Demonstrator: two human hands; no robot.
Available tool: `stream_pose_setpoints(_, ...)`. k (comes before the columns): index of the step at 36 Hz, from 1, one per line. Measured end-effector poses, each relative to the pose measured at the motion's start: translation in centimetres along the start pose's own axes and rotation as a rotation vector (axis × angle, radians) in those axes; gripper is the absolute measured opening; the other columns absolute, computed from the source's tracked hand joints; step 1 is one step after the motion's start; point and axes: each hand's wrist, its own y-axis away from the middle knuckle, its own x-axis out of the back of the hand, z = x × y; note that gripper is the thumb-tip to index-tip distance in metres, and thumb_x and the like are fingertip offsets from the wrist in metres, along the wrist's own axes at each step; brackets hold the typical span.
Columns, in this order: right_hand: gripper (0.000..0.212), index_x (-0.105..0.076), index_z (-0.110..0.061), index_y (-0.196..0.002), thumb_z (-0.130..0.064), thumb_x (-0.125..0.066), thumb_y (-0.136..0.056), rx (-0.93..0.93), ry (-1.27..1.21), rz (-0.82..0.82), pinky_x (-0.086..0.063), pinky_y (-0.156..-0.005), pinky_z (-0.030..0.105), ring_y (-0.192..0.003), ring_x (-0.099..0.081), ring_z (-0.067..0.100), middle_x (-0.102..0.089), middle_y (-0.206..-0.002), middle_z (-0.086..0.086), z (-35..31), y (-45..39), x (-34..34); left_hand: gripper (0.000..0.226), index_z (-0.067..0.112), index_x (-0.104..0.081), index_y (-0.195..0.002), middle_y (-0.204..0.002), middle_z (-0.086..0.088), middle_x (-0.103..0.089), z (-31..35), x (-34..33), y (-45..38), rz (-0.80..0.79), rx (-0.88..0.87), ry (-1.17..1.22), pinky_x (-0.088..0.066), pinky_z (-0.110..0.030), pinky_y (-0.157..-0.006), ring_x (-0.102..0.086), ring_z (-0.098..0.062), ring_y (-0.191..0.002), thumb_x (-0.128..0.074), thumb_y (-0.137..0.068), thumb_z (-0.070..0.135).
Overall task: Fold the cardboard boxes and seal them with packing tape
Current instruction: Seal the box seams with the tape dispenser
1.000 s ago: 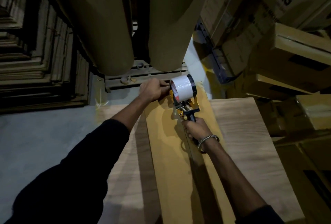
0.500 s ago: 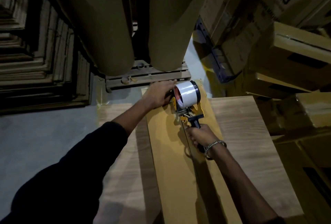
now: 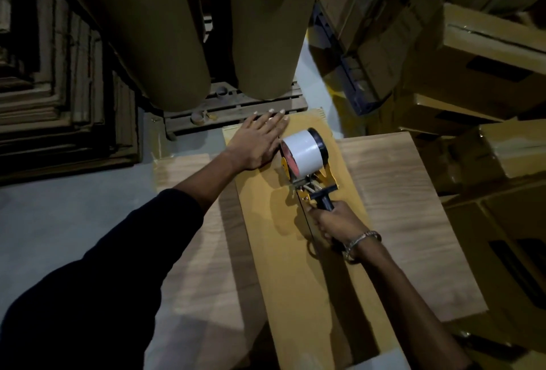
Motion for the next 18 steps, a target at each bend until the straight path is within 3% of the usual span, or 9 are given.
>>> stream_pose_setpoints(4,0.026,-0.062,-0.021,-0.077,-0.038,-0.073,-0.093,-0.015,0.017,0.051,-0.037,-0.052,0.03,-0.049,-0.047,0.013,-0.054,-0.061,-0.002,1.5,0.8,-0.3,0.083,0.02,0.002,-0.168,-0.176,-0.006,-0.001,0.7,0.3,0.0,-0.011,0.043,-0.018,-0.009,-0.053,-0.129,-0.003,-0.027,-0.162,0.018,-0.098,0.062)
stream_pose_setpoints(7,0.026,-0.064,-0.019,-0.078,-0.039,-0.074,-0.092,-0.033,0.023,0.091,-0.039,-0.053,0.03,-0.049,-0.048,0.013,-0.055,-0.057,-0.005,1.0,0.9,-0.8,0.08,0.016,0.004,-0.167,-0.175,-0.011,0.004,0.9,0.3,0.4,-0.028,0.038,-0.064,-0.007,-0.056,-0.128,0.005,-0.029,-0.162,0.001,-0.102,0.061)
stream_pose_setpoints(10,0.023,-0.063,-0.016,-0.083,-0.035,-0.072,-0.092,-0.049,-0.036,0.077,-0.035,-0.05,0.028,-0.047,-0.043,0.014,-0.051,-0.059,-0.002,0.6,1.4,-0.8,0.071,0.013,-0.008,-0.168,-0.175,-0.013,-0.004,2.0,-0.2,1.3,-0.014,-0.042,-0.055,-0.001,-0.055,-0.13,0.004,-0.03,-0.162,-0.013,-0.108,0.051)
stream_pose_setpoints(15,0.022,-0.063,-0.015,-0.084,-0.033,-0.07,-0.095,-0.068,-0.065,0.052,-0.034,-0.047,0.024,-0.045,-0.041,0.012,-0.048,-0.056,-0.004,0.3,2.1,-1.0,0.06,0.015,-0.031,-0.163,-0.172,-0.009,-0.023,3.6,-1.0,3.2,-0.038,-0.12,0.023,0.001,-0.05,-0.13,-0.008,-0.027,-0.162,-0.02,-0.11,0.043)
stream_pose_setpoints(18,0.023,-0.063,-0.017,-0.079,-0.034,-0.07,-0.094,-0.044,-0.038,0.074,-0.036,-0.05,0.027,-0.046,-0.045,0.013,-0.052,-0.054,-0.005,0.9,2.4,-1.6,0.066,0.015,-0.036,-0.161,-0.173,-0.01,-0.021,3.4,-0.5,3.3,-0.054,-0.132,0.04,-0.002,-0.05,-0.13,-0.011,-0.028,-0.161,-0.015,-0.106,0.045)
